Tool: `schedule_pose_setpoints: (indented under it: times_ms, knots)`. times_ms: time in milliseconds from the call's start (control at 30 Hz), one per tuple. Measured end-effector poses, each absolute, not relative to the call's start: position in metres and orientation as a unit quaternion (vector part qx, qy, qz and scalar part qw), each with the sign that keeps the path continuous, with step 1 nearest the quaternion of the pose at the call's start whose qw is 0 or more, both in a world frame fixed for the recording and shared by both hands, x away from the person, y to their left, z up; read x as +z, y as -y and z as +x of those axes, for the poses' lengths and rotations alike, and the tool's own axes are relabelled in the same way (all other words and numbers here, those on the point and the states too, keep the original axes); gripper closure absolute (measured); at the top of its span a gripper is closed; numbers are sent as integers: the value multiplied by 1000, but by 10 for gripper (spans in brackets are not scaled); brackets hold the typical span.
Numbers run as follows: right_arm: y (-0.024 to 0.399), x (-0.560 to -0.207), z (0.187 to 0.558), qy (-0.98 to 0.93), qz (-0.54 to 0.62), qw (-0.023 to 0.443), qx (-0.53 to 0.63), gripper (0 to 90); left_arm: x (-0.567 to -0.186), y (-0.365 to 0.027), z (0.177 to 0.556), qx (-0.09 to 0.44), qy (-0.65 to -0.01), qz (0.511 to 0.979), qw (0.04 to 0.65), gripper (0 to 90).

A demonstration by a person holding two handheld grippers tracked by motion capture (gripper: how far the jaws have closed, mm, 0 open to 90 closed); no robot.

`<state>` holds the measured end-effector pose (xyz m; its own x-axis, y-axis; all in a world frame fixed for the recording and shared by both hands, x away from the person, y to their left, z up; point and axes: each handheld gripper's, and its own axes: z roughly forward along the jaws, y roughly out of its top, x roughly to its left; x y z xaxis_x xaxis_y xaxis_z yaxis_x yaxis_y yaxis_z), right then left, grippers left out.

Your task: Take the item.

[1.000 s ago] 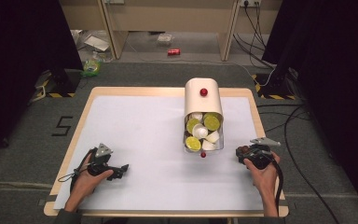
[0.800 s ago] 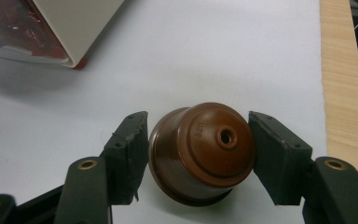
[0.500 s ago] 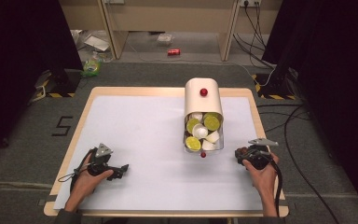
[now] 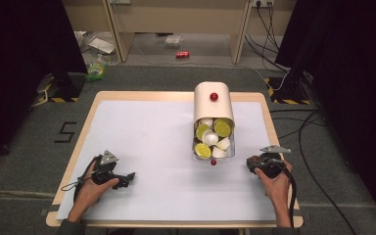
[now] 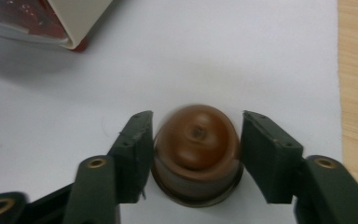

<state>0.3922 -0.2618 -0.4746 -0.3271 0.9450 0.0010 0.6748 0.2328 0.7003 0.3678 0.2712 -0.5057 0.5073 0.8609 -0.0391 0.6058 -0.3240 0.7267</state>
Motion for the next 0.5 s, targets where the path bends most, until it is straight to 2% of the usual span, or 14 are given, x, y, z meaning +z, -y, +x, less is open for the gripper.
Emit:
schedule_pose_setpoints:
  times_ms: [500]
  knots:
    - [263,-460,388,-735,529,235,352,373,-506,-271,368,181,-462,793,352,0]
